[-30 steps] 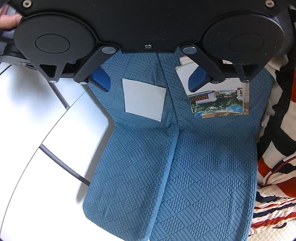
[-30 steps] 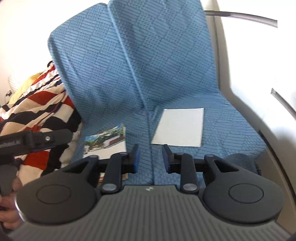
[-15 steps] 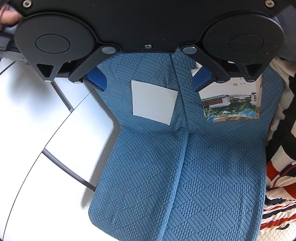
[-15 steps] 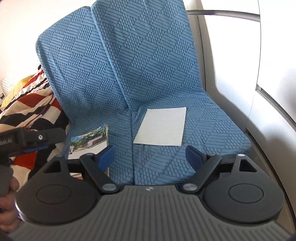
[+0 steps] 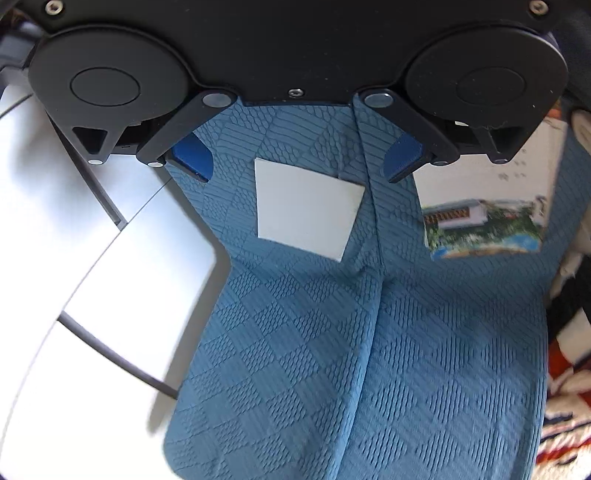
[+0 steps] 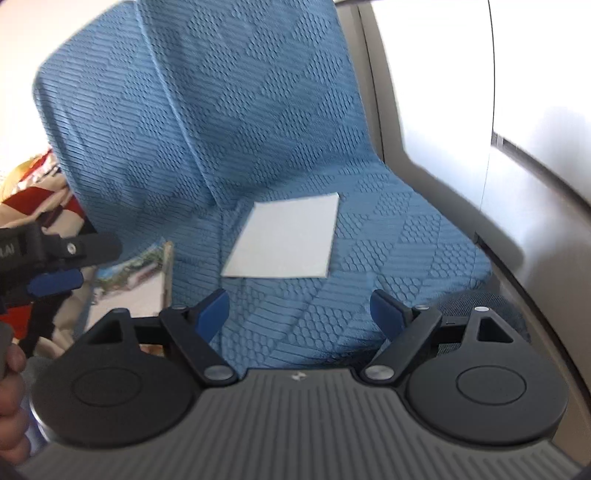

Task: Organize objects
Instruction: 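Lower both grippers onto the white paper square and close the left gripper on its edge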

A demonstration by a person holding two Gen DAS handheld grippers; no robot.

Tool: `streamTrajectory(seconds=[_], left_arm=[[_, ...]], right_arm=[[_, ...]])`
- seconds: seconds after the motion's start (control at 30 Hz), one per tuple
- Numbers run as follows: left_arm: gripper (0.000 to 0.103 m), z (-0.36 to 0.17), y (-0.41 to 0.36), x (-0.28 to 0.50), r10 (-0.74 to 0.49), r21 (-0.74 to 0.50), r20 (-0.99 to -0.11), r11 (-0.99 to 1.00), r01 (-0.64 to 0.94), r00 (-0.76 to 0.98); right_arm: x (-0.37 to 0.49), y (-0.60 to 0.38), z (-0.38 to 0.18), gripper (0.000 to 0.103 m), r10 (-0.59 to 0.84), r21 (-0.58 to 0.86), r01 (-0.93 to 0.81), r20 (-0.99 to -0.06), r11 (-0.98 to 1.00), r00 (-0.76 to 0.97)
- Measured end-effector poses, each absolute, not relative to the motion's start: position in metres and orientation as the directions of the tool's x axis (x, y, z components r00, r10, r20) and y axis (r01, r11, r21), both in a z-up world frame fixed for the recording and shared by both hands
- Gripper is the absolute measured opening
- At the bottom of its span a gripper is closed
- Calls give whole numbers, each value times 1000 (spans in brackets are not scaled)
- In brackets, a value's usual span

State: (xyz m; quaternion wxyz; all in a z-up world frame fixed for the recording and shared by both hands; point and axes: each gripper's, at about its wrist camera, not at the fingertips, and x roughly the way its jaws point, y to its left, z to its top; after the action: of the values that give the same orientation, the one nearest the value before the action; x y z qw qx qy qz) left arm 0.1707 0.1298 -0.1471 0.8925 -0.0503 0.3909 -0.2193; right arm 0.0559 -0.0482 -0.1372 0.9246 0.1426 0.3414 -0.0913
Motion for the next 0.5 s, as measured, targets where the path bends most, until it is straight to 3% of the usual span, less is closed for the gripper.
streamTrajectory(seconds=[0.37, 0.5], left_arm=[[98, -204, 108, 221, -439, -294, -699, 896, 332, 565], [98, -225, 93, 241, -438, -298, -727, 895, 331, 529]], right_arm=[[93, -65, -173, 84, -103, 175, 290, -668, 941, 737], [111, -76, -184, 84, -71, 225, 287, -660, 931, 748]])
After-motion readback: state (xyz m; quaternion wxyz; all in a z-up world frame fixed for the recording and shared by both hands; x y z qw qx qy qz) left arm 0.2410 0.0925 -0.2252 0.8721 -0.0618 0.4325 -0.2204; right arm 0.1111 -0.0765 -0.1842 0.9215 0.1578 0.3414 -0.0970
